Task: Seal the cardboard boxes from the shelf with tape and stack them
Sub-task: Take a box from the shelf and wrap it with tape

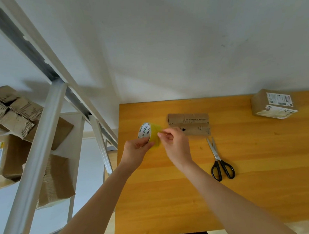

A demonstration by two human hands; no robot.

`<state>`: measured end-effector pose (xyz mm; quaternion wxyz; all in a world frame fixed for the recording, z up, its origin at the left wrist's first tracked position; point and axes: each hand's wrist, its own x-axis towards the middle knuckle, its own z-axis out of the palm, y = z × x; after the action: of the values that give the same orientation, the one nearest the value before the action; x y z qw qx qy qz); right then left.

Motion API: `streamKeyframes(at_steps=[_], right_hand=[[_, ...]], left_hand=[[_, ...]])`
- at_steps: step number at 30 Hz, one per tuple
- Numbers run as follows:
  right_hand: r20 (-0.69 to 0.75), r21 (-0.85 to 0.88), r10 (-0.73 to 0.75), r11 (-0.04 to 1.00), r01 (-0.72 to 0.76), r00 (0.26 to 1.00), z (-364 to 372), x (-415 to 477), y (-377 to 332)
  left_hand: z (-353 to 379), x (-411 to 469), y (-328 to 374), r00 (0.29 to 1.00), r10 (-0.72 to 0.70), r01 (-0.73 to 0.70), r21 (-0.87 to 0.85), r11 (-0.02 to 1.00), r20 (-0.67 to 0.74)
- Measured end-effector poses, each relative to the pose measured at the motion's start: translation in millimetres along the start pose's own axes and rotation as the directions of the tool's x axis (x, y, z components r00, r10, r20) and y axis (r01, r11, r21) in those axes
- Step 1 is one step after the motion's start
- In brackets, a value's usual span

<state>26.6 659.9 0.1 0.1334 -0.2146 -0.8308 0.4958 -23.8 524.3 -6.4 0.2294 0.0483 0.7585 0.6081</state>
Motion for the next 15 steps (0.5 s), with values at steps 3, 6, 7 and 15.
streamKeyframes(at_steps=[3,6,7,15], right_hand=[[0.045,0.217,0.210,0.952,-0.214,0.977,-5,5,-5],[0.093,0.400,0.364,0.839,-0.370,0.927,-12,7,-10],[0.112,0.429,0.394,0.809,-0.402,0.912,-14,8,-11],[0.052,0.359,0.416,0.840,-0.406,0.908,-27,8,-11]], left_hand=[[-1,1,2,0.998,0.058,-0.057,0.048,0.997,-0.019],[0,2,1,0.994,0.112,-0.110,0.115,0.987,-0.011],[0,2,1,0.993,0.121,-0.119,0.137,0.983,-0.012],[4,2,1,0.989,0.149,-0.146,0.227,0.963,0.004]])
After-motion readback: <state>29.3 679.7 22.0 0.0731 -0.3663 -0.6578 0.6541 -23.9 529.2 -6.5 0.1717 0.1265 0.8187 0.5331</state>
